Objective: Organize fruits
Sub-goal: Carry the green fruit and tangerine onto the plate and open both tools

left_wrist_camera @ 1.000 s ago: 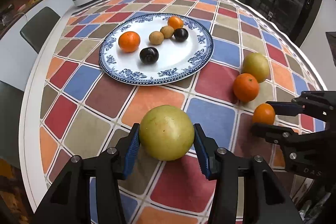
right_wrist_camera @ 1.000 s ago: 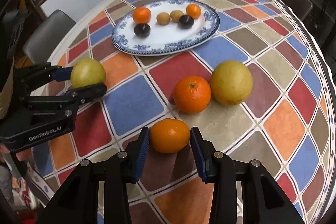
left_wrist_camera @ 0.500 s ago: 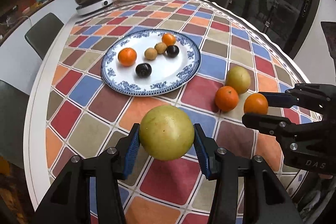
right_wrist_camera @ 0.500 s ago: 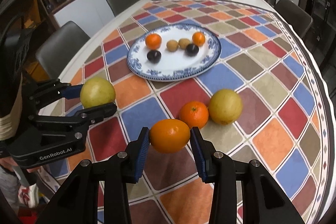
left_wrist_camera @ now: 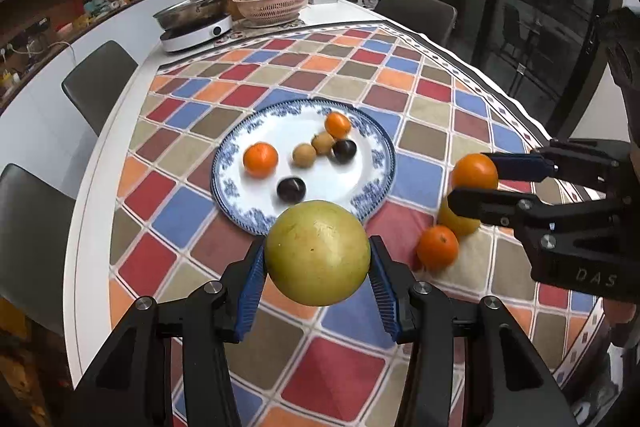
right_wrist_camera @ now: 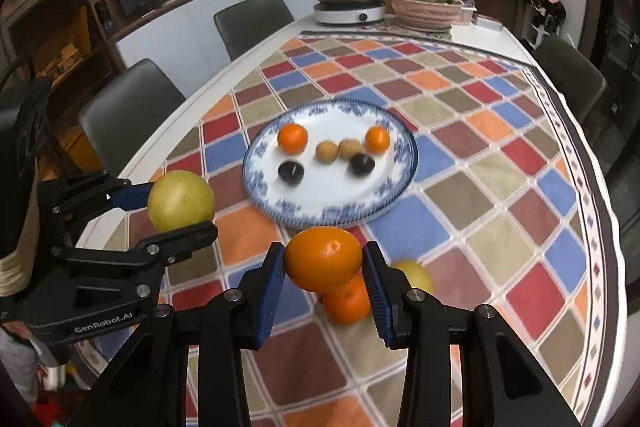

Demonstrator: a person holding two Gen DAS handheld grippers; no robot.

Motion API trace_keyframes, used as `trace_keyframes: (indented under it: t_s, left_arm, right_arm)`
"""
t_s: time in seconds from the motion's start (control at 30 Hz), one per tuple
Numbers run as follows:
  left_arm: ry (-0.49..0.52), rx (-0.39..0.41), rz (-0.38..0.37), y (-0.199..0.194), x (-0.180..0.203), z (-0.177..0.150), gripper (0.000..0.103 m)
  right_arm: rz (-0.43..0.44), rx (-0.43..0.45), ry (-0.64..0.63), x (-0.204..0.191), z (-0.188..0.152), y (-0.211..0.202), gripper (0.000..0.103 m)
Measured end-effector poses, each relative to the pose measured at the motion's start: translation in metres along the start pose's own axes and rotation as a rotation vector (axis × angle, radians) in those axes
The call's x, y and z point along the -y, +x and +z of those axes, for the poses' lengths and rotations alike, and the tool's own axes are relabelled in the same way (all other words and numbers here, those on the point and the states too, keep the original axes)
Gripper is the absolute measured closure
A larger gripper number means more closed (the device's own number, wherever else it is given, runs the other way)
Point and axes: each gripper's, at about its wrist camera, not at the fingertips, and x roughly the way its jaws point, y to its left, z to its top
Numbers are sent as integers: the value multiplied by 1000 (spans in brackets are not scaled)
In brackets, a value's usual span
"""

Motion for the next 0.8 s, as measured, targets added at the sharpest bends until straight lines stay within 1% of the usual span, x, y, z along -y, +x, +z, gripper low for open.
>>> trace_keyframes:
  t_s: [0.2,0.37,0.53,0.7,0.8]
  left_arm:
    - [-18,8,16,11,-11,22,54]
    - [-36,14,6,23,-24,40,54]
    - [-45,7,4,41,-38,58,54]
    - [-42,-12,23,65,-51,79,54]
    - [-49,-27,21,79,-58,90,54]
  right_arm:
    - [-6,4,-32,9,33,10,63]
    - [12,-3,-44,11,55,24,63]
    - [48,-15,-45,16,76,44,63]
    - [55,-33,-44,25,99,70,63]
    - [48,-55,-37,32,114,87,63]
